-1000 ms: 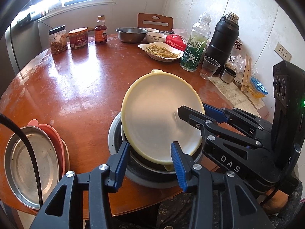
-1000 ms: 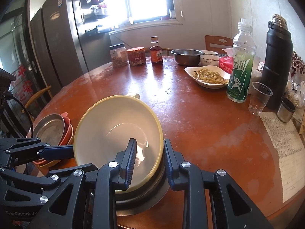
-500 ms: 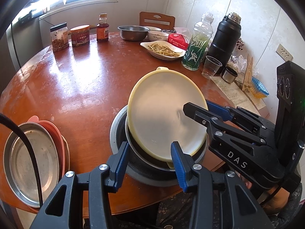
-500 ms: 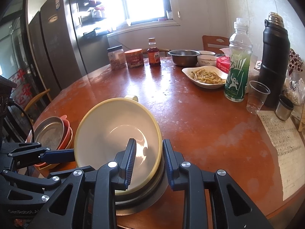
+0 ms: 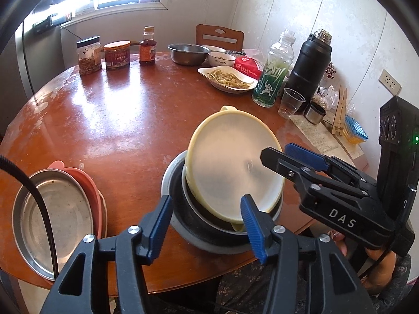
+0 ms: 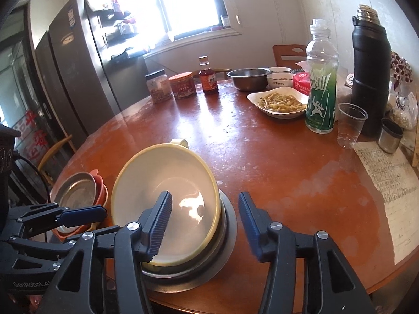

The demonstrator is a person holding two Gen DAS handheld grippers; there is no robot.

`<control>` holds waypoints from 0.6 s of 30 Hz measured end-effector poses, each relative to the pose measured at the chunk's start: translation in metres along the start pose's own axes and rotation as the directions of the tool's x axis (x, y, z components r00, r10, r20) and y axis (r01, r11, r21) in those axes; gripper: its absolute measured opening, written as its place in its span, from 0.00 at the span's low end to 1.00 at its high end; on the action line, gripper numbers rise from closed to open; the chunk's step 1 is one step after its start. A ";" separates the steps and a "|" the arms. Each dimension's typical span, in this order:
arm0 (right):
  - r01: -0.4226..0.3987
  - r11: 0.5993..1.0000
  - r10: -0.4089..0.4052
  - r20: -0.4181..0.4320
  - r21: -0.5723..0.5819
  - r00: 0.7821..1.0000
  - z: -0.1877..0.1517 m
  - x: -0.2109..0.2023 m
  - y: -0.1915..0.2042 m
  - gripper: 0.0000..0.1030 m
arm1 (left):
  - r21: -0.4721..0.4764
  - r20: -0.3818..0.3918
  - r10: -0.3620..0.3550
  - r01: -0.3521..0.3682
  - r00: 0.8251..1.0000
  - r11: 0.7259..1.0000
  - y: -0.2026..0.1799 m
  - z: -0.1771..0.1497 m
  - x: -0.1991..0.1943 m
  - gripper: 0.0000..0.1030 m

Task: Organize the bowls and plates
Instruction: 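Grasp the basin rim with the left gripper while the right gripper grasps it too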

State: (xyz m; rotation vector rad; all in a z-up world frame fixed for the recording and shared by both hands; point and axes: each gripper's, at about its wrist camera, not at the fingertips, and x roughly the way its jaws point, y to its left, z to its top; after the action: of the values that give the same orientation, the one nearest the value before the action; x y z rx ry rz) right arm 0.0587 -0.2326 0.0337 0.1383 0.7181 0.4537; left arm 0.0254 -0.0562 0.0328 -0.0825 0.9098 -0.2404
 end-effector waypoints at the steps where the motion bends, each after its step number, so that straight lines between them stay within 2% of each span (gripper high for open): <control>1: 0.003 1.000 -0.003 0.001 0.001 1.000 0.001 -0.001 0.000 0.56 | -0.004 0.003 0.003 -0.003 1.000 1.000 0.001 0.000 -0.001 0.54; 5: 0.012 1.000 -0.012 0.010 0.004 1.000 0.001 -0.007 0.000 0.60 | -0.021 0.020 -0.001 0.002 1.000 1.000 0.007 0.002 -0.008 0.55; 10: 0.017 1.000 -0.017 0.017 0.014 1.000 0.002 -0.014 -0.004 0.68 | -0.043 0.035 -0.010 0.011 0.999 0.999 0.013 0.001 -0.017 0.65; 14: 0.003 1.000 -0.003 -0.011 0.022 1.000 0.001 -0.016 -0.008 0.72 | -0.068 0.008 -0.023 0.023 1.000 0.997 0.020 0.000 -0.013 0.67; 18: -0.015 0.997 0.019 -0.070 0.070 0.997 -0.005 -0.007 -0.017 0.72 | -0.106 -0.044 -0.053 0.049 0.998 0.993 0.025 0.000 0.001 0.69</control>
State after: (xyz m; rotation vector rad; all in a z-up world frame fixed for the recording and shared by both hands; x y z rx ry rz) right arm 0.0565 -0.2508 0.0299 0.1941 0.8033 0.4519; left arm 0.0301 -0.0325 0.0276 -0.1978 0.9678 -0.2431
